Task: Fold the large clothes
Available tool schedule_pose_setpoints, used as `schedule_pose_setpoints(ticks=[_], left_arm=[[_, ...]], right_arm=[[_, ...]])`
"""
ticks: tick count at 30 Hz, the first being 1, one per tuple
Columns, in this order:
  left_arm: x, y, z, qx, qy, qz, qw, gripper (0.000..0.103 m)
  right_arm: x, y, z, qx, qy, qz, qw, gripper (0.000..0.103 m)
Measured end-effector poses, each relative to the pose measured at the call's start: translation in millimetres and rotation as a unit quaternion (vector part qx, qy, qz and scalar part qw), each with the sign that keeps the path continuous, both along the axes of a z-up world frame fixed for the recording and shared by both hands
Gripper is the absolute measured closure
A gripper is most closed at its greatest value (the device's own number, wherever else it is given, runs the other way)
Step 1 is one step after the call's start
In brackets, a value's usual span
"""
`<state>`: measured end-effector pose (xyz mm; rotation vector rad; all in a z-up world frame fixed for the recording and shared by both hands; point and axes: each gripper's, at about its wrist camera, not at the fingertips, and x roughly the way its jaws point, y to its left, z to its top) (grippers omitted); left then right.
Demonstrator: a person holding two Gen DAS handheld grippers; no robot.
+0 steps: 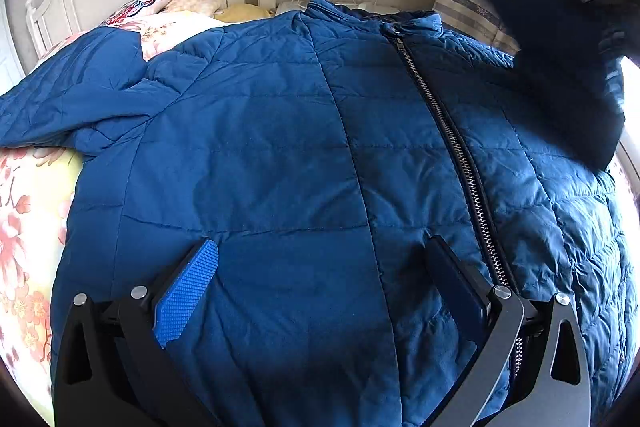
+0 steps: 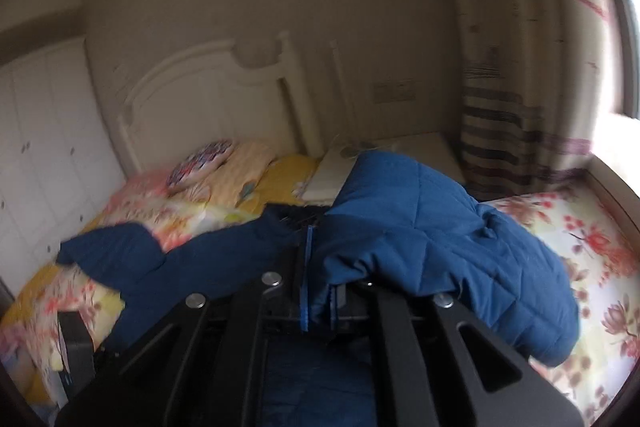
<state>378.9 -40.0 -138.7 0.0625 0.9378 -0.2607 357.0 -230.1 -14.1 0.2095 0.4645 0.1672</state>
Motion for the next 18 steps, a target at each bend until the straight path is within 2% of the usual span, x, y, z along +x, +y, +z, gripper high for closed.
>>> schedule_pose_setpoints(ticks=[2, 3, 5, 6, 7, 8, 9, 11, 14, 16, 18], left_arm=[[0, 0, 0, -0.001, 0.000, 0.000, 1.0000, 0.004], [-1, -1, 1, -0.001, 0.000, 0.000, 1.0000, 0.004], [-1, 0, 1, -0.003, -0.001, 0.000, 1.0000, 0.004], [-1, 0, 1, -0.003, -0.001, 0.000, 1.0000, 0.004], [-1, 0, 1, -0.003, -0.001, 0.000, 1.0000, 0.004], [-1, 0, 1, -0.003, -0.001, 0.000, 1.0000, 0.004], [-1, 0, 1, -0.004, -0.001, 0.000, 1.0000, 0.004], [-1, 1, 1, -0.006, -0.001, 0.000, 1.0000, 0.004], [-3, 4, 6, -0.013, 0.002, 0.009, 0.9999, 0.005], [-7, -1, 19, -0.036, -0.003, 0.003, 0.9993, 0.006], [-12, -21, 40, -0.048, -0.030, -0.032, 0.9979, 0.006]], right_arm=[[16, 43, -25, -0.026, 0.047, 0.043, 0.998, 0.095], [23, 53, -40, -0.028, 0.075, 0.056, 0.995, 0.082], [41, 66, -78, -0.029, 0.155, 0.073, 0.985, 0.064], [47, 66, -93, -0.022, 0.187, 0.079, 0.979, 0.059], [51, 62, -102, -0.017, 0.198, 0.083, 0.977, 0.059], [47, 59, -103, -0.008, 0.193, 0.087, 0.977, 0.055], [41, 56, -101, 0.004, 0.195, 0.095, 0.976, 0.043], [17, 44, -90, 0.034, 0.200, 0.104, 0.974, 0.032], [-27, 23, -64, 0.064, 0.158, 0.126, 0.977, 0.031], [-60, -2, -53, 0.054, 0.125, 0.093, 0.986, 0.031], [-78, -37, -61, 0.071, 0.127, 0.043, 0.988, 0.033]])
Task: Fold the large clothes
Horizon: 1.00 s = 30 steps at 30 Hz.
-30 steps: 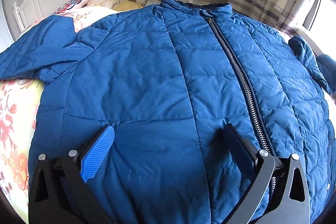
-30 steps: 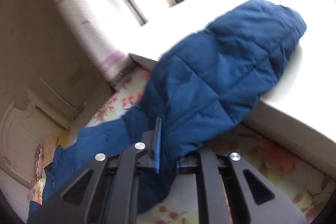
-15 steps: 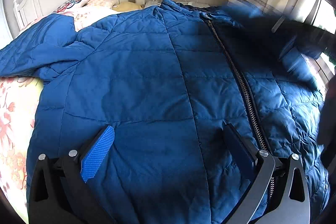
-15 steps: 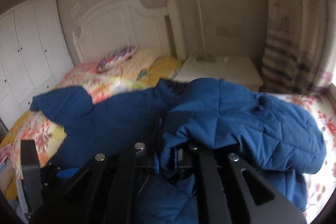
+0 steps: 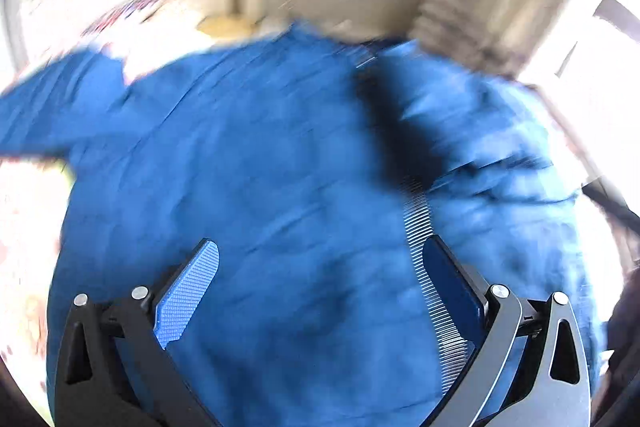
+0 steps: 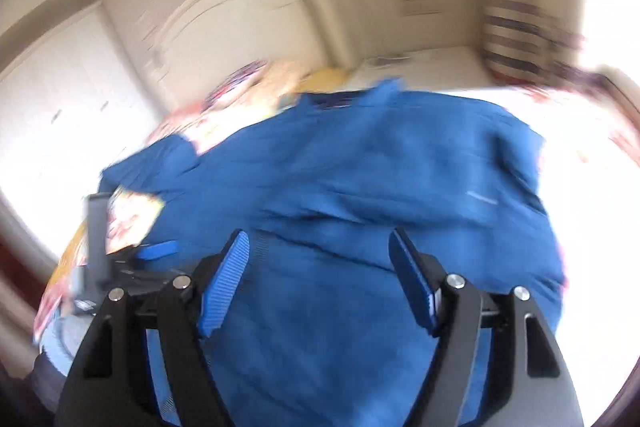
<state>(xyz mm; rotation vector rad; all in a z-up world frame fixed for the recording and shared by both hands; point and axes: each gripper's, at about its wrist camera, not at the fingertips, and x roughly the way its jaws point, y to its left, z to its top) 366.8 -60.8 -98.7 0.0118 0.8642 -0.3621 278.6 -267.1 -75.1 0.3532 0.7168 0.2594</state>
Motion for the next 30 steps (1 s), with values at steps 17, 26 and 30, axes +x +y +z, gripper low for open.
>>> schedule_pose_setpoints(ticks=[17, 26, 30], left_arm=[[18, -254, -6, 0.282, -0.124, -0.280, 0.9091, 0.066], [72, -49, 83, -0.190, -0.052, -0.060, 0.9786, 0.081], [73, 71, 49, -0.280, -0.014, 0.066, 0.9577, 0.071]], right_arm=[[-8, -35, -60, -0.018, 0.052, -0.087, 0.995, 0.045], [-4, -41, -58, 0.000, 0.048, -0.089, 0.995, 0.045], [-8, -42, -58, 0.004, 0.047, -0.090, 0.995, 0.045]])
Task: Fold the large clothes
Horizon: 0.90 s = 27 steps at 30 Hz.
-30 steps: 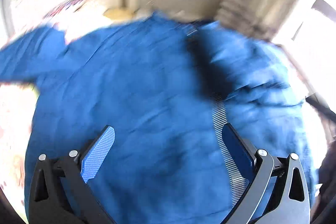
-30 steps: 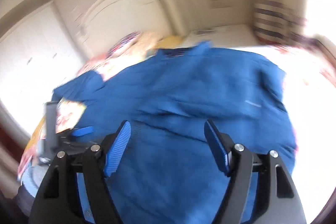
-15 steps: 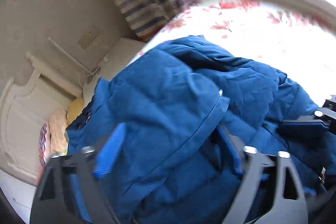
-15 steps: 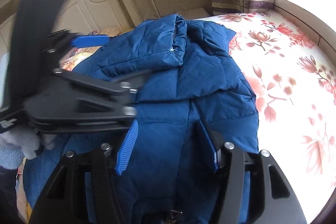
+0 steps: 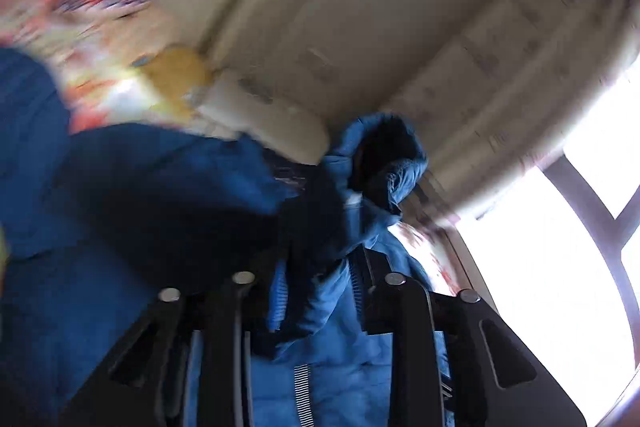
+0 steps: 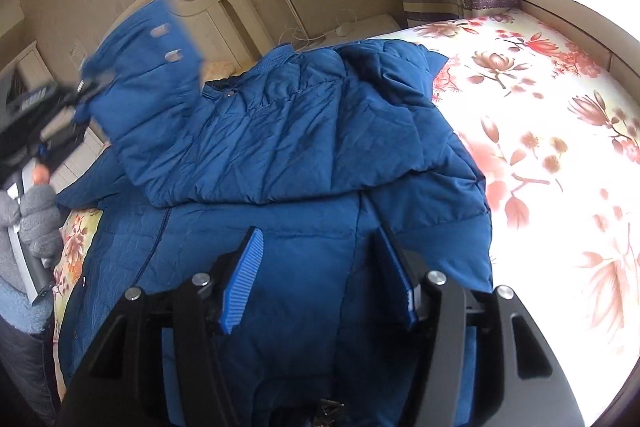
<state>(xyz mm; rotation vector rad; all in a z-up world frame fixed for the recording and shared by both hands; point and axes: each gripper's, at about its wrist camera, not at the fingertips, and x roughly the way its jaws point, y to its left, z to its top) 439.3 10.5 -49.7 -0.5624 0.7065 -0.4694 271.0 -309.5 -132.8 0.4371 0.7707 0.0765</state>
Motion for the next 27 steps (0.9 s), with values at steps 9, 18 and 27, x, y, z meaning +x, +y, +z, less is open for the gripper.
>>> schedule_pose_setpoints(ticks=[9, 18, 27], left_arm=[[-2, 73, -78, -0.092, 0.101, 0.027, 0.9902, 0.027], [5, 40, -81, -0.011, 0.084, 0.035, 0.9958, 0.078], [-12, 31, -71, 0.096, 0.081, 0.092, 0.9878, 0.073]], right_arm=[[-3, -4, 1, 0.008, 0.001, 0.001, 1.000, 0.044], [-4, -16, 3, 0.034, 0.000, -0.004, 0.999, 0.051], [28, -32, 13, 0.052, 0.006, -0.029, 0.998, 0.053]])
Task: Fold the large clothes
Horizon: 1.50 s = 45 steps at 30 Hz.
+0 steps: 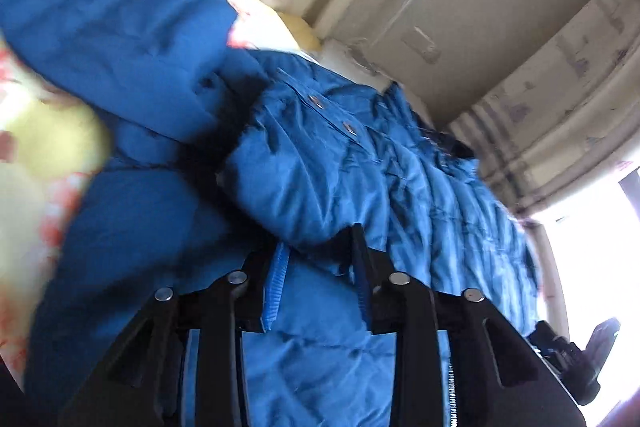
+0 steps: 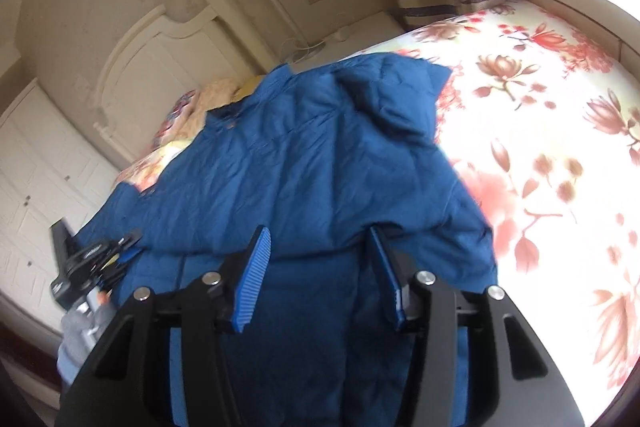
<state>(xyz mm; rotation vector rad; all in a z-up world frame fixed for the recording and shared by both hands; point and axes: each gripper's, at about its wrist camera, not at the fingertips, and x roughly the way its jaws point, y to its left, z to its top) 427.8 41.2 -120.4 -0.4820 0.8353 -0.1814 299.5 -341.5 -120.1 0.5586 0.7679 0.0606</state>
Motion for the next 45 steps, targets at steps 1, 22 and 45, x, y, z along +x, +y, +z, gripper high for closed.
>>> schedule_pose_setpoints(ticks=[1, 22, 45], left_arm=[[-8, 0, 7, 0.026, -0.007, 0.015, 0.9995, 0.069], [35, -95, 7, 0.282, -0.044, -0.134, 0.9489, 0.032], [39, -86, -2, 0.243, -0.035, -0.131, 0.9604, 0.016]], right_arm=[[5, -6, -4, -0.003, 0.018, -0.028, 0.999, 0.054], [70, -29, 1, -0.048, 0.078, -0.055, 0.994, 0.069], [196, 22, 22, -0.214, 0.083, 0.020, 0.973, 0.033]])
